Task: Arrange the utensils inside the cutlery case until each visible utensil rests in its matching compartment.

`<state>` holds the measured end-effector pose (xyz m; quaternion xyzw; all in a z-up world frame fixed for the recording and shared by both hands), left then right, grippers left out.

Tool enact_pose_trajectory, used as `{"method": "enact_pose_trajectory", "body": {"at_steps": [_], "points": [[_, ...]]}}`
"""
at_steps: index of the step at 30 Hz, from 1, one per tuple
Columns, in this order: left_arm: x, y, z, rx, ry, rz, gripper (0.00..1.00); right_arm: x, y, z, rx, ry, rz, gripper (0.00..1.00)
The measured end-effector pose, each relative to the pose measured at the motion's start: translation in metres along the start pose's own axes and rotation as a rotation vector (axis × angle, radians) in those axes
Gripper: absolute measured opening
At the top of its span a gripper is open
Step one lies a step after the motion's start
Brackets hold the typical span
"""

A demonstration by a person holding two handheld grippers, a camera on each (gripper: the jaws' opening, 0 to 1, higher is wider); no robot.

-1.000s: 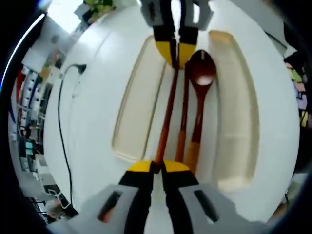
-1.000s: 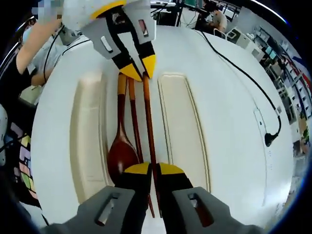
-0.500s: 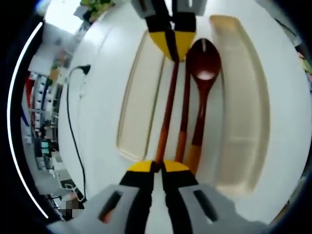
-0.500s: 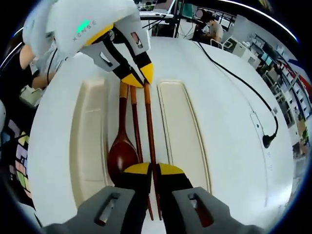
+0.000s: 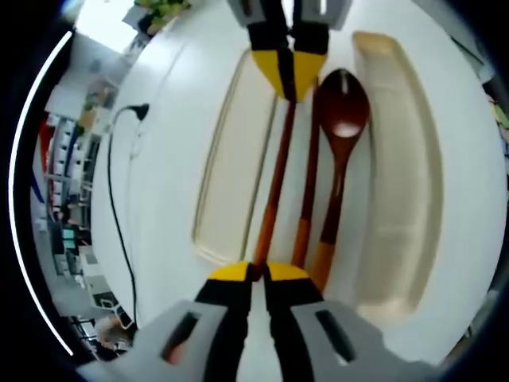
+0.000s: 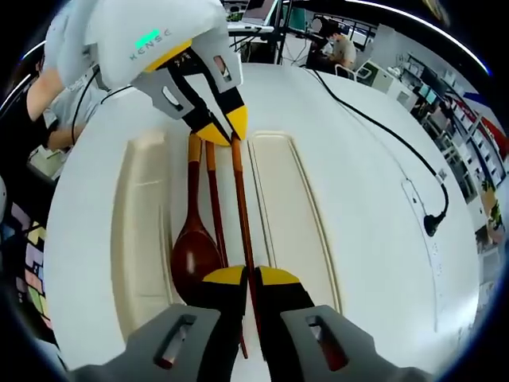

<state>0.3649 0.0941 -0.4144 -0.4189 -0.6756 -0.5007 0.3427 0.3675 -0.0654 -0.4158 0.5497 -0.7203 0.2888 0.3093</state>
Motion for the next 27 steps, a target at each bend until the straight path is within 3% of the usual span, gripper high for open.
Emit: {"method": "enact_pose_trajectory", "body": {"at_steps": [4, 7, 14, 16, 22, 27], "points": [[0.006, 0.001, 0.003, -0.015, -0.007, -0.004, 0.05, 0.009, 0.003, -0.009, 0.007, -0.033, 0.008, 0.02], [0.013, 0.007, 0.002, 0.047, -0.039, -0.027, 0.05, 0.019, 0.007, -0.015, 0.014, -0.052, 0.024, 0.02], [0.037, -0.001, -0.005, 0.009, -0.013, -0.057, 0.05, 0.037, 0.014, -0.027, 0.032, -0.088, 0.075, 0.02], [0.046, -0.003, -0.006, 0.018, -0.022, -0.058, 0.05, 0.038, 0.019, -0.025, -0.024, -0.080, 0.095, 0.03], [0.054, -0.017, -0.003, 0.045, -0.067, -0.033, 0.05, 0.046, 0.038, -0.022, 0.003, -0.119, 0.093, 0.03], [0.057, -0.037, -0.006, 0.043, -0.110, 0.008, 0.05, 0.053, 0.053, -0.015, 0.000, -0.105, 0.091, 0.03]]}}
Point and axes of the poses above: the point that each gripper's makers call its tool centre point, and the gripper's own axes: x roughly backward along the fingers, y roughly to its left, z roughly out of its underside, the point moved 6 cm from there along x, roughly backward along the fingers, and after that the axes turned 9 degrees about -y, right-handed, at the moved point
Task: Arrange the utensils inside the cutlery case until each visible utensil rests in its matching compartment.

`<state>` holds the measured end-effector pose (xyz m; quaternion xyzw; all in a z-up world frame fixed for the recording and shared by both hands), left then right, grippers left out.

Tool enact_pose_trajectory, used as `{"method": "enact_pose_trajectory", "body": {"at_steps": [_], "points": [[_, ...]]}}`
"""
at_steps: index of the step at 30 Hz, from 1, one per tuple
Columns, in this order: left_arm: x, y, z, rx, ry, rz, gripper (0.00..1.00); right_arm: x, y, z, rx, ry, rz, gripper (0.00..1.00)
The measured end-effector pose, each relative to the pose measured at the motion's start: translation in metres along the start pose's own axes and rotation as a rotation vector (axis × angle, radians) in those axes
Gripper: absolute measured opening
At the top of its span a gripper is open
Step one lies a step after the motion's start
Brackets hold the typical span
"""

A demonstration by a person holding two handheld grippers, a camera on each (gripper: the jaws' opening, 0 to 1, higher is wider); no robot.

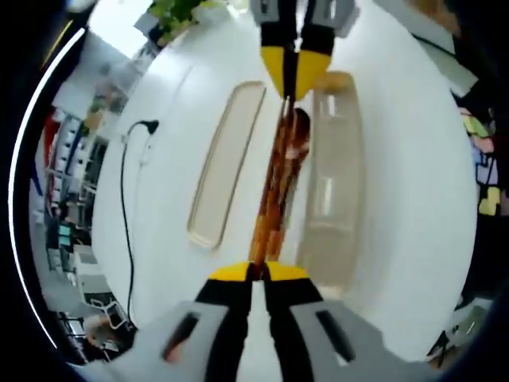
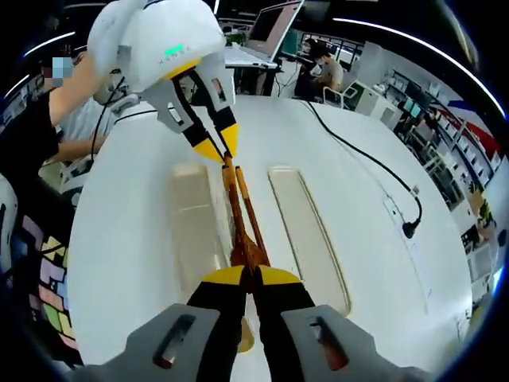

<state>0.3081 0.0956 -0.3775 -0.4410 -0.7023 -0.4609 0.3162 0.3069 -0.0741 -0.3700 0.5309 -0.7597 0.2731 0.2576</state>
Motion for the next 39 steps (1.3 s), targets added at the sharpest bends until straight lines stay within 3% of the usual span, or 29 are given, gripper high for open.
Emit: {"method": "enact_pose_trajectory", "body": {"at_steps": [4, 12, 15, 29, 39], "points": [[0.003, -0.010, 0.000, -0.032, 0.004, 0.022, 0.05, 0.002, 0.012, 0.003, 0.022, 0.009, -0.012, 0.03], [0.006, -0.024, 0.010, 0.037, -0.020, 0.121, 0.05, -0.001, 0.027, 0.006, 0.048, 0.022, -0.064, 0.03], [0.004, -0.027, 0.013, 0.101, -0.043, 0.168, 0.05, -0.003, 0.029, 0.009, 0.039, 0.031, -0.079, 0.03], [0.014, -0.036, 0.017, 0.150, -0.062, 0.241, 0.06, -0.009, 0.036, 0.015, -0.029, 0.039, -0.151, 0.03], [0.012, -0.037, 0.019, 0.164, -0.050, 0.245, 0.06, -0.015, 0.040, 0.020, -0.052, 0.042, -0.156, 0.04]]}}
Point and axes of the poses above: the point that each gripper's makers call its tool centre point, and the gripper's own axes: x roughly backward along the fingers, y roughly to its left, z roughly out of its underside, the point moved 6 cm from there along x, roughly backward along the fingers, and after that the axes turned 9 degrees about -y, right-handed, at the moved point
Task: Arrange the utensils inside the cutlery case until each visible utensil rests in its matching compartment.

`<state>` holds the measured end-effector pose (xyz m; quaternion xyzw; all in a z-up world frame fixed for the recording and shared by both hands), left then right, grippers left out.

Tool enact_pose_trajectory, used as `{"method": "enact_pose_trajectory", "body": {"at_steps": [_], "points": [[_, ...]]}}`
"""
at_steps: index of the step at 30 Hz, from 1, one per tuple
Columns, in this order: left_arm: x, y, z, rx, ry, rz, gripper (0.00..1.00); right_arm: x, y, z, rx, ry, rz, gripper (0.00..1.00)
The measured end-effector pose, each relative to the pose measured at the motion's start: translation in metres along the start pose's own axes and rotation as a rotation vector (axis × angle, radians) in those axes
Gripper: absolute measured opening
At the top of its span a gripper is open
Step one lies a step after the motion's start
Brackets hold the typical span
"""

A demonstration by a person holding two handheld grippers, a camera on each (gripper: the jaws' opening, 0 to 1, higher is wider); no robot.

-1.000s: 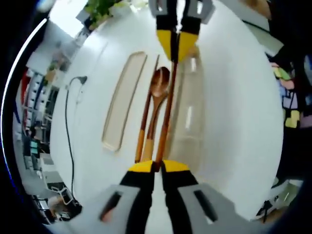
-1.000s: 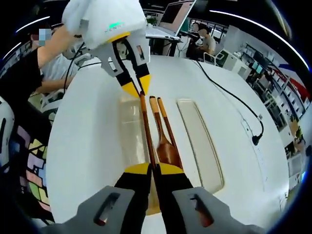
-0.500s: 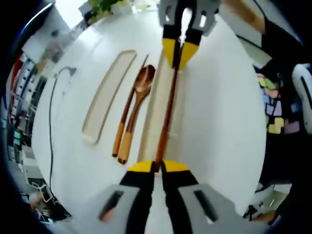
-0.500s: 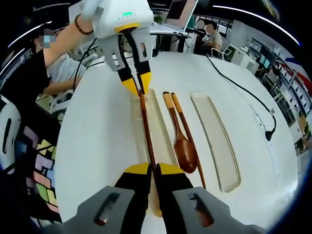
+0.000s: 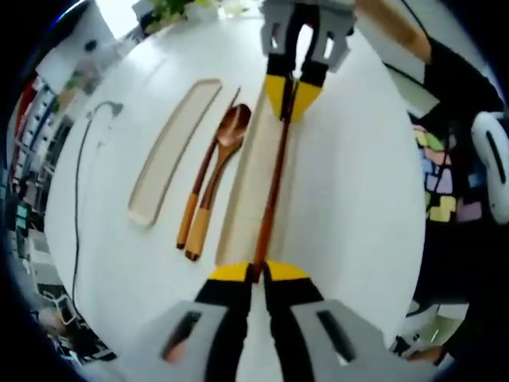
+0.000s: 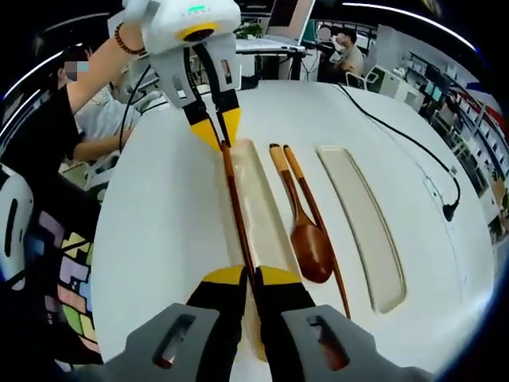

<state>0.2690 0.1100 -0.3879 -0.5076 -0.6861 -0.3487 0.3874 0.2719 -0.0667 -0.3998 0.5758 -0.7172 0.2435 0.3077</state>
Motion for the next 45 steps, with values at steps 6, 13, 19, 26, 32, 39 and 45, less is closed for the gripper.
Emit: {"method": "enact_pose_trajectory", "body": {"at_steps": [6, 13, 19, 26, 32, 39, 45], "points": [[-0.0016, 0.0000, 0.0014, 0.021, -0.018, 0.014, 0.06, 0.0004, 0.0010, 0.0019, -0.004, -0.007, -0.001, 0.04], [-0.0017, -0.0007, 0.0042, 0.030, -0.025, 0.022, 0.06, -0.0016, 0.0030, 0.0018, -0.009, -0.013, -0.012, 0.04], [-0.0033, -0.0004, 0.0062, 0.024, -0.026, 0.029, 0.06, -0.0036, 0.0037, 0.0017, -0.010, -0.011, -0.023, 0.04], [-0.0048, -0.0011, 0.0067, 0.019, -0.024, 0.033, 0.06, -0.0051, 0.0033, 0.0025, -0.012, -0.003, -0.026, 0.04], [-0.0042, 0.0013, 0.0072, 0.023, -0.033, 0.023, 0.06, -0.0063, 0.0030, 0.0023, -0.014, -0.009, -0.025, 0.04], [-0.0031, 0.0024, 0.0072, 0.044, -0.061, 0.015, 0.05, -0.0051, 0.0036, 0.0007, 0.001, -0.006, -0.028, 0.06], [-0.0013, 0.0006, 0.0060, 0.039, -0.068, -0.007, 0.05, -0.0026, 0.0053, -0.0011, 0.017, -0.011, -0.030, 0.06]]}}
Point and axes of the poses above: the point that each gripper's makers call its tool centre point, and the gripper's own axes: x roughly backward along the fingers, y roughly to its left, z roughly out of its underside, the point moved 6 cm from there along x, roughly backward along the fingers, and after that the axes turned 9 degrees about -y, right-handed, at the moved point
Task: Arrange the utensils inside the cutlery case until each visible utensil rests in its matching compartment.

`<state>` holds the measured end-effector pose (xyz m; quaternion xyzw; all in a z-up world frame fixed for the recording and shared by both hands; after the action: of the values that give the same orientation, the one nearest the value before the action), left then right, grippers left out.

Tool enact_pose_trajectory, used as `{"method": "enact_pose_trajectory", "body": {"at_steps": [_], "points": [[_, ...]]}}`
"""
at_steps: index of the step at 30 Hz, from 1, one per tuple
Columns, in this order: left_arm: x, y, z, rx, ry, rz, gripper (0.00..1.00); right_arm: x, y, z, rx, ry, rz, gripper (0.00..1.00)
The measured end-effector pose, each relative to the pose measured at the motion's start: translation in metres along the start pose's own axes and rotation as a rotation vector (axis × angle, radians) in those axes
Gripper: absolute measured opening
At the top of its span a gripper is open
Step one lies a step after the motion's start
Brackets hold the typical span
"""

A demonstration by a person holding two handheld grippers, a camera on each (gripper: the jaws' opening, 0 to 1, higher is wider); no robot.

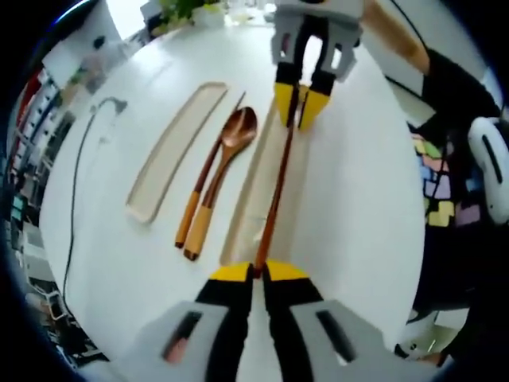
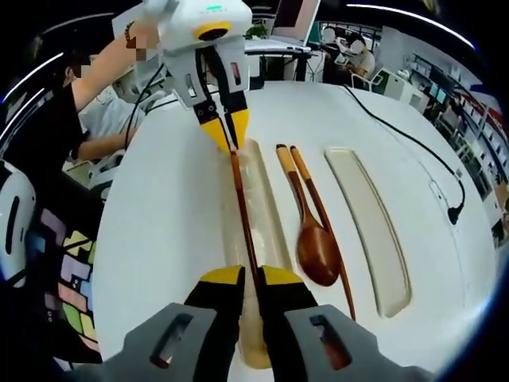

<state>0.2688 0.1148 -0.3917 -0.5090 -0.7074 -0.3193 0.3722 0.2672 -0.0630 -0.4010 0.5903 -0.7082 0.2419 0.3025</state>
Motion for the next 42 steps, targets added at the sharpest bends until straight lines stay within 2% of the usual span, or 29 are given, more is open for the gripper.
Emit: {"method": "enact_pose_trajectory", "body": {"at_steps": [7, 11, 16, 20, 22, 26, 28, 34, 38, 42], "points": [[0.004, 0.006, -0.010, -0.015, -0.025, -0.036, 0.05, 0.007, -0.003, -0.009, 0.051, -0.011, 0.018, 0.07], [0.009, 0.018, -0.019, -0.025, -0.006, -0.098, 0.05, 0.010, -0.009, -0.012, 0.056, -0.014, 0.025, 0.07], [0.007, 0.028, -0.028, -0.076, 0.021, -0.126, 0.06, 0.015, -0.019, -0.016, 0.076, -0.016, 0.055, 0.07], [0.002, 0.036, -0.033, -0.081, 0.045, -0.148, 0.06, 0.022, -0.034, -0.014, 0.055, 0.002, 0.099, 0.07], [-0.002, 0.041, -0.036, -0.120, 0.052, -0.160, 0.06, 0.026, -0.041, -0.011, 0.047, 0.011, 0.122, 0.07], [-0.009, 0.049, -0.040, -0.136, 0.049, -0.155, 0.07, 0.030, -0.052, -0.004, 0.041, 0.025, 0.141, 0.08], [-0.014, 0.052, -0.041, -0.152, 0.044, -0.148, 0.08, 0.029, -0.060, -0.003, 0.080, 0.029, 0.148, 0.08], [-0.024, 0.063, -0.041, -0.159, 0.051, -0.130, 0.11, 0.024, -0.079, 0.000, 0.044, 0.036, 0.167, 0.10], [-0.029, 0.070, -0.039, -0.115, 0.045, -0.106, 0.16, 0.019, -0.086, 0.009, 0.050, 0.060, 0.160, 0.10], [-0.031, 0.074, -0.035, -0.105, 0.055, -0.099, 0.19, 0.016, -0.091, 0.016, 0.029, 0.074, 0.152, 0.10]]}}
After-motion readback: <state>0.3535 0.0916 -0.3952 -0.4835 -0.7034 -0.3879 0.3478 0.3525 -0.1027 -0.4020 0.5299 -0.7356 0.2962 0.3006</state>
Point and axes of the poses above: the point that each gripper's makers call its tool centre point, and the gripper's own axes: x roughly backward along the fingers, y roughly to its left, z roughly out of its underside, the point moved 6 cm from there along x, roughly backward along the fingers, and after that the axes turned 9 degrees about -y, right-handed, at the moved point
